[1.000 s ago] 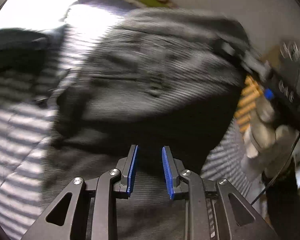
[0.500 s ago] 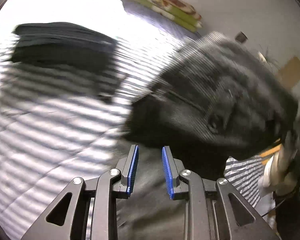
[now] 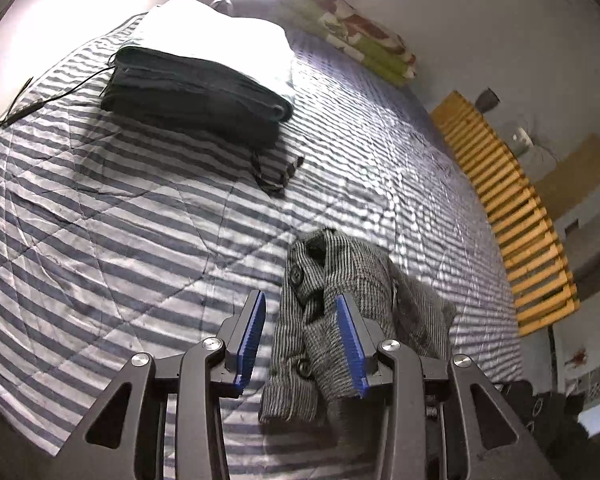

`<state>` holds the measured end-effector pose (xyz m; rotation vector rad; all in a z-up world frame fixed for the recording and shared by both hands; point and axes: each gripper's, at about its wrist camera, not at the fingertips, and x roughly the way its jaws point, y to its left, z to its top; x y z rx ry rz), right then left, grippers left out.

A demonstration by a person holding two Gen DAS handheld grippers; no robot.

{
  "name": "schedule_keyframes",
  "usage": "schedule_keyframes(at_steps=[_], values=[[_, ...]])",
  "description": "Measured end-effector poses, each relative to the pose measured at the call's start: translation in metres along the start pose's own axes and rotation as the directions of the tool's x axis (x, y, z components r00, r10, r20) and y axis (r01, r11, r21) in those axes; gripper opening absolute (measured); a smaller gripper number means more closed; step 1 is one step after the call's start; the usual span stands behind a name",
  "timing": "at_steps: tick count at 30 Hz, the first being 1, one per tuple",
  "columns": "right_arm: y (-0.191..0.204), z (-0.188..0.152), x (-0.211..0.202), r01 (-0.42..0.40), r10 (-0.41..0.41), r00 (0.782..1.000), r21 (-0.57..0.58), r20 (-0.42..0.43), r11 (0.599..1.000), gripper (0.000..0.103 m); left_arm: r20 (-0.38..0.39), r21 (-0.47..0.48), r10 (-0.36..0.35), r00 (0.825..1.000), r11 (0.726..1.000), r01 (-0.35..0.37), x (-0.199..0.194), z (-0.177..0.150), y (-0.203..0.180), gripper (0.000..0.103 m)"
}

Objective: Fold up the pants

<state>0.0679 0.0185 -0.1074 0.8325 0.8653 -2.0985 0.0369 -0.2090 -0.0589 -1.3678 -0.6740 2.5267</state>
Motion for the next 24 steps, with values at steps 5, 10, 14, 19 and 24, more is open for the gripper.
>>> schedule_keyframes(at_steps=[5, 10, 14, 19, 24], values=[[-0.012, -0.013, -0.028, -0.013, 0.012, 1.000, 0.113, 0.011, 0.994, 0.020, -0.061, 0.042, -0.016, 0.998, 0.999, 0.019, 0.014, -0.018, -0.013, 0.040], [-0.055, -0.029, -0.056, -0.034, 0.020, 0.999, 0.381, 0.041, 0.924, 0.032, -0.089, 0.042, -0.029, 0.996, 0.999, 0.033, 0.026, -0.025, -0.019, 0.039], [-0.113, -0.042, -0.059, -0.078, 0.027, 0.995, 0.617, 0.091, 0.783, 0.032, -0.065, 0.029, -0.053, 0.996, 0.998, 0.055, 0.013, -0.021, -0.022, 0.040], [-0.171, -0.057, -0.028, -0.057, 0.036, 0.998, 0.804, 0.044, 0.592, 0.033, -0.108, 0.070, -0.041, 0.993, 0.996, 0.048, 0.019, -0.018, -0.032, 0.040], [-0.189, -0.074, 0.025, -0.031, 0.162, 0.986, 0.906, -0.042, 0.421, 0.032, -0.146, 0.118, 0.014, 0.989, 0.993, 0.004, 0.037, -0.031, -0.037, 0.013]])
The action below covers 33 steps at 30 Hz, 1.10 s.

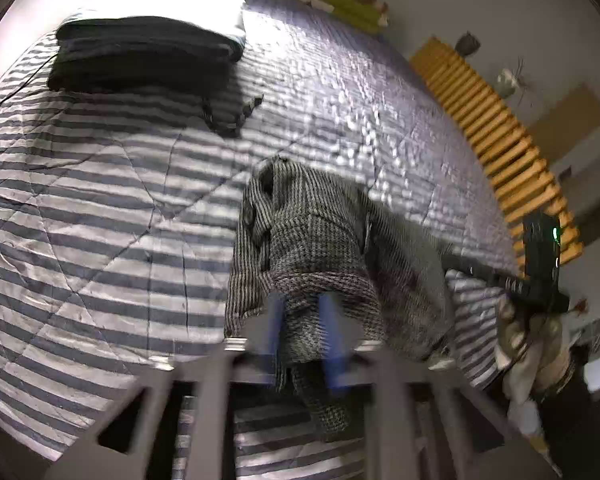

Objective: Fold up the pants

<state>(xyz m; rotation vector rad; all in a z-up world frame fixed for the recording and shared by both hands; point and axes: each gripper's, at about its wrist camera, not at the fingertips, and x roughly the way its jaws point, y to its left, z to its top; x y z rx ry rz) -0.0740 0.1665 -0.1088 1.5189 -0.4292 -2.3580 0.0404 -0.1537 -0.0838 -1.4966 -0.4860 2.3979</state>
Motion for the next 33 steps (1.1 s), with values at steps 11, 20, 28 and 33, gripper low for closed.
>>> schedule_keyframes(at_steps=[11, 20, 28, 33], values=[[-0.003, 0.024, -0.029, -0.170, 0.166, 0.980, 0.026, 0.106, 0.985, 0.003, 0.049, 0.037, -0.011, 0.999, 0.999, 0.009, -0.035, -0.026, -0.019, 0.002], [-0.035, 0.020, 0.005, -0.064, 0.060, 0.997, 0.072, 0.048, 0.995, 0.006, -0.055, 0.115, 0.101, 0.993, 0.989, -0.094, 0.002, -0.046, -0.011, 0.002], [0.001, 0.009, -0.053, -0.013, 0.021, 0.985, -0.046, 0.173, 0.999, 0.010, 0.099, 0.118, 0.056, 0.993, 0.991, -0.068, -0.042, 0.003, -0.037, 0.004], [0.029, 0.010, -0.034, -0.002, 0.022, 0.978, -0.097, 0.210, 0.995, 0.010, 0.081, 0.112, 0.045, 0.996, 0.992, -0.054, 0.007, 0.054, -0.057, 0.004]])
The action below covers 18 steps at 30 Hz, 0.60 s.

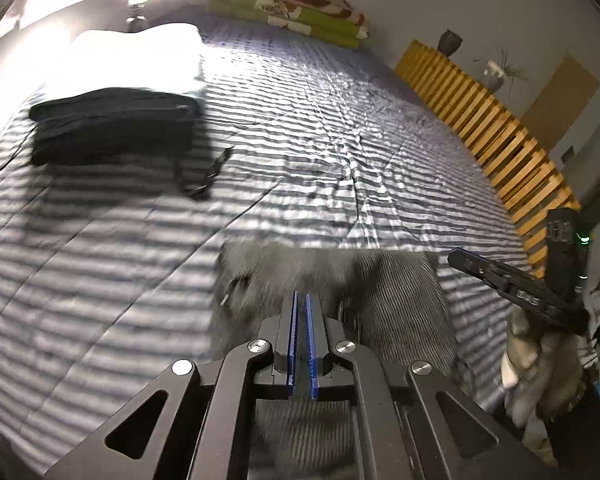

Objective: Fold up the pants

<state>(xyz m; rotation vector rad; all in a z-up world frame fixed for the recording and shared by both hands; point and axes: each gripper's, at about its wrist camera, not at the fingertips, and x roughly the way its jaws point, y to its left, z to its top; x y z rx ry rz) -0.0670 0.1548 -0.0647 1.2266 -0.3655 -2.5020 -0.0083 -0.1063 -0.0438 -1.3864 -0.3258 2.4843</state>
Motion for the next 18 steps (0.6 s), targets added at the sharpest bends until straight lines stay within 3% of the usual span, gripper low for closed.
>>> schedule_keyframes(at_steps=[2, 4, 5, 7, 8, 9, 10, 12, 18], values=[[-0.010, 0.004, 0.011, -0.051, 0.051, 0.999, 0.091, 0.012, 0.994, 0.010, -0.019, 0.031, 0.052, 0.998, 0.998, -0.052, 0.027, 0.008, -0.005, 0.004], [-0.023, 0.005, 0.022, -0.083, 0.081, 0.997, 0.171, 0.018, 0.982, 0.010, -0.029, 0.106, 0.202, 0.979, 0.974, -0.198, 0.060, 0.009, -0.006, 0.004], [-0.037, 0.000, 0.032, -0.090, 0.092, 0.996, 0.230, 0.000, 0.969, 0.010, -0.080, 0.103, 0.213, 0.974, 0.973, -0.205, 0.080, 0.006, 0.005, 0.004], [-0.058, -0.013, 0.049, -0.014, 0.036, 0.996, 0.263, -0.077, 0.965, 0.000, -0.055, 0.073, 0.136, 0.989, 0.989, -0.132, 0.081, 0.000, 0.014, 0.002], [-0.071, -0.021, 0.057, 0.014, 0.019, 0.993, 0.275, -0.116, 0.961, 0.000, -0.065, 0.074, 0.126, 0.990, 0.990, -0.122, 0.080, 0.002, 0.015, 0.002], [-0.082, -0.028, 0.054, -0.045, 0.079, 0.992, 0.314, -0.096, 0.948, 0.000, -0.066, 0.073, 0.127, 0.990, 0.990, -0.123, 0.076, 0.005, 0.013, 0.002], [-0.083, -0.028, 0.047, -0.035, 0.067, 0.994, 0.320, -0.091, 0.947, 0.000, -0.062, 0.077, 0.135, 0.989, 0.988, -0.131, 0.073, 0.006, 0.012, 0.002], [-0.073, -0.024, 0.027, 0.040, -0.022, 0.997, 0.254, -0.072, 0.966, 0.008, -0.055, 0.083, 0.151, 0.987, 0.986, -0.147, 0.067, 0.010, 0.010, 0.002], [-0.015, -0.039, -0.018, -0.010, 0.013, 0.999, 0.072, -0.045, 0.997, 0.008, -0.012, 0.092, 0.066, 0.998, 0.994, -0.065, 0.023, -0.009, -0.007, 0.002]])
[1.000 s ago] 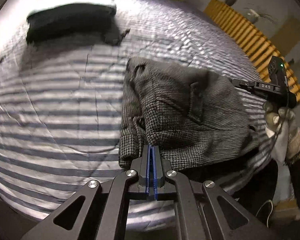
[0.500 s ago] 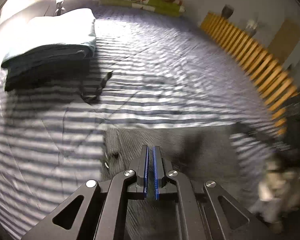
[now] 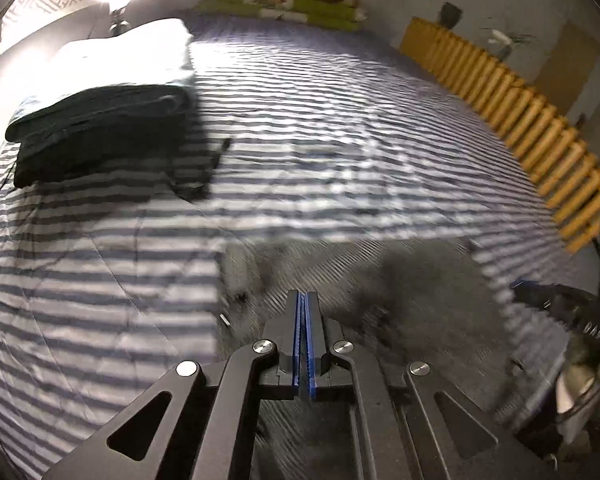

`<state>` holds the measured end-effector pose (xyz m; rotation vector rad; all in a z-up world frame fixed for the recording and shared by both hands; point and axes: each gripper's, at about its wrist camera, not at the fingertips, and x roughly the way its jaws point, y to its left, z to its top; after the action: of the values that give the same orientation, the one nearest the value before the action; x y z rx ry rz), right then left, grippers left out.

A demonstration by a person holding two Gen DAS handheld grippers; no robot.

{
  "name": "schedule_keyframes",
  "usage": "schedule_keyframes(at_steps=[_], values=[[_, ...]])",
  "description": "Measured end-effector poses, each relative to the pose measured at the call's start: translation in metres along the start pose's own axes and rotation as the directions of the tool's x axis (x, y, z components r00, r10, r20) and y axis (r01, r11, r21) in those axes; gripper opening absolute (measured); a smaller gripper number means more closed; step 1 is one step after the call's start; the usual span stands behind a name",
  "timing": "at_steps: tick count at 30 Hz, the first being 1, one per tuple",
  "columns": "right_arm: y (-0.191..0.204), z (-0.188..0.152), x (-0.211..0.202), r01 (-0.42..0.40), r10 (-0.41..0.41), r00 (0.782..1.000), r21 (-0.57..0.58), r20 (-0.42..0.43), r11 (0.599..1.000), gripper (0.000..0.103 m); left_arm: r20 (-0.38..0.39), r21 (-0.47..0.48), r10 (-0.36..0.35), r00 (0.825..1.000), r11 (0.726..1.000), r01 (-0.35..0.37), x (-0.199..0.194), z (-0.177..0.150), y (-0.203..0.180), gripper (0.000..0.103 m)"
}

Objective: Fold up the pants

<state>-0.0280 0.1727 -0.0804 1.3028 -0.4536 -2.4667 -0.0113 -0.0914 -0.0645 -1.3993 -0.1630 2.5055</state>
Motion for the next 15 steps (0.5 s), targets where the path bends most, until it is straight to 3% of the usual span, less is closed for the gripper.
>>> schedule_keyframes(at_steps=[2, 4, 6, 7, 9, 12, 14, 15], values=[[0.020, -0.016, -0.004, -0.025, 0.024, 1.000, -0.043, -0.014, 0.999, 0.008, -0.012, 0.056, 0.006, 1.000, 0.998, -0.005, -0.002, -0.013, -0.010, 0.004], [0.032, -0.042, -0.001, -0.048, 0.046, 0.997, -0.030, -0.056, 0.998, 0.008, -0.045, 0.100, 0.080, 0.996, 0.992, -0.075, 0.010, -0.027, -0.009, 0.004], [0.037, -0.070, 0.014, -0.087, 0.086, 0.985, 0.003, -0.148, 0.996, 0.007, -0.111, 0.041, 0.055, 0.992, 0.998, -0.050, 0.031, -0.035, 0.012, 0.003], [0.039, -0.084, 0.022, -0.072, 0.068, 0.980, -0.015, -0.185, 0.997, 0.002, -0.100, 0.010, 0.017, 0.995, 1.000, -0.016, 0.030, -0.035, 0.019, 0.002], [0.043, -0.094, 0.016, -0.050, 0.040, 0.989, -0.068, -0.140, 0.996, 0.001, -0.095, -0.010, 0.004, 0.995, 1.000, -0.005, 0.022, -0.033, 0.023, 0.002], [0.051, -0.084, -0.004, -0.026, 0.014, 0.993, -0.104, -0.117, 0.994, 0.005, -0.061, -0.014, 0.007, 0.998, 1.000, -0.008, -0.001, -0.031, 0.019, 0.002], [0.059, -0.077, -0.019, 0.023, -0.037, 0.996, -0.177, -0.079, 0.984, 0.012, -0.033, -0.018, -0.016, 0.999, 1.000, 0.015, -0.020, -0.030, 0.015, 0.004], [0.060, -0.073, -0.025, 0.038, -0.049, 0.997, -0.193, -0.054, 0.980, 0.024, -0.016, -0.007, -0.038, 0.999, 0.999, 0.038, -0.030, -0.031, 0.011, 0.005]])
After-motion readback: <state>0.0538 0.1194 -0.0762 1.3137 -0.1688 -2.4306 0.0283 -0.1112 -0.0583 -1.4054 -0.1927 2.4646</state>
